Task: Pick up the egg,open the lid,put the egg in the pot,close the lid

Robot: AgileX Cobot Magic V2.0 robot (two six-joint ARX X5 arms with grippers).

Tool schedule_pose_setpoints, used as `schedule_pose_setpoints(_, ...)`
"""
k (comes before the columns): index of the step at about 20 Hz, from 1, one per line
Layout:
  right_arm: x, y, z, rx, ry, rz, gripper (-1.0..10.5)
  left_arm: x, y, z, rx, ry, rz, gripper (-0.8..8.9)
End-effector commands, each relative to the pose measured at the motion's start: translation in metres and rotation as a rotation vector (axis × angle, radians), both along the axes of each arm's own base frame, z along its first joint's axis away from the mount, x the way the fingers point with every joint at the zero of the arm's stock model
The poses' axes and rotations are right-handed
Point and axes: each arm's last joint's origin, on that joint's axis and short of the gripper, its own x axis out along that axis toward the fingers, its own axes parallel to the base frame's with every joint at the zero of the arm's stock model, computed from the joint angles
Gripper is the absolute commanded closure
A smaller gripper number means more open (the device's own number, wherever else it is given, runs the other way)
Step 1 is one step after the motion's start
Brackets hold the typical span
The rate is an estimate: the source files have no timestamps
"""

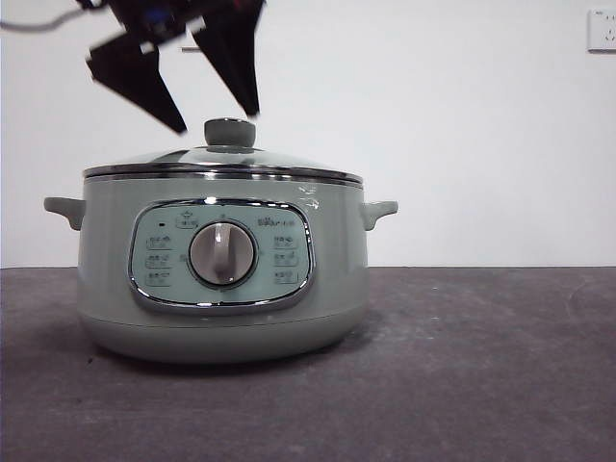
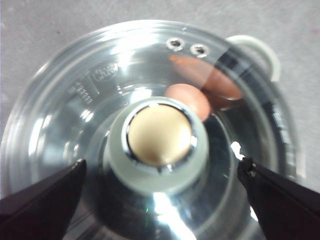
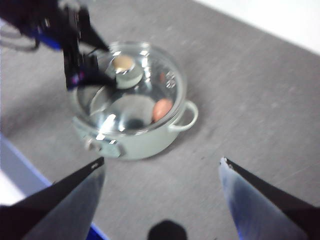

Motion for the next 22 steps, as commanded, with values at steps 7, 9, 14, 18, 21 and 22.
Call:
schedule_pose_setpoints(7, 0.008, 0.012, -0.017, -0.042, 0.205, 0.095, 5.7, -0.077, 0.041, 0.078, -0.056, 0.066, -0.073, 2.23)
schedule_pose_setpoints(9, 0.011, 0.014, -0.019, -0.059, 0.228, 0.094, 5.7, -0.095, 0.05, 0.087, -0.064, 0.076, -0.083, 4.0)
schedule_pose_setpoints(14, 0.016, 0.018, -0.023, -0.089, 0.246, 0.103, 9.5, -0.118, 0.063, 0.095, -0.075, 0.075, -0.096, 8.19)
schedule_pose_setpoints(18, 0.015, 0.018, -0.022, -0.073, 0.254, 0.078, 9.5, -0.119, 0.064, 0.095, -0.071, 0.074, -0.091, 8.17)
schedule_pose_setpoints(21, 0.013, 0.015, -0.021, -0.068, 0.245, 0.079, 9.5, -0.119, 0.064, 0.095, -0.071, 0.073, -0.091, 8.17)
schedule_pose_setpoints(22, 0.012, 0.015, -0.021, -0.067, 0.244, 0.08, 9.5, -0.119, 0.064, 0.095, -0.071, 0.072, -0.091, 8.17)
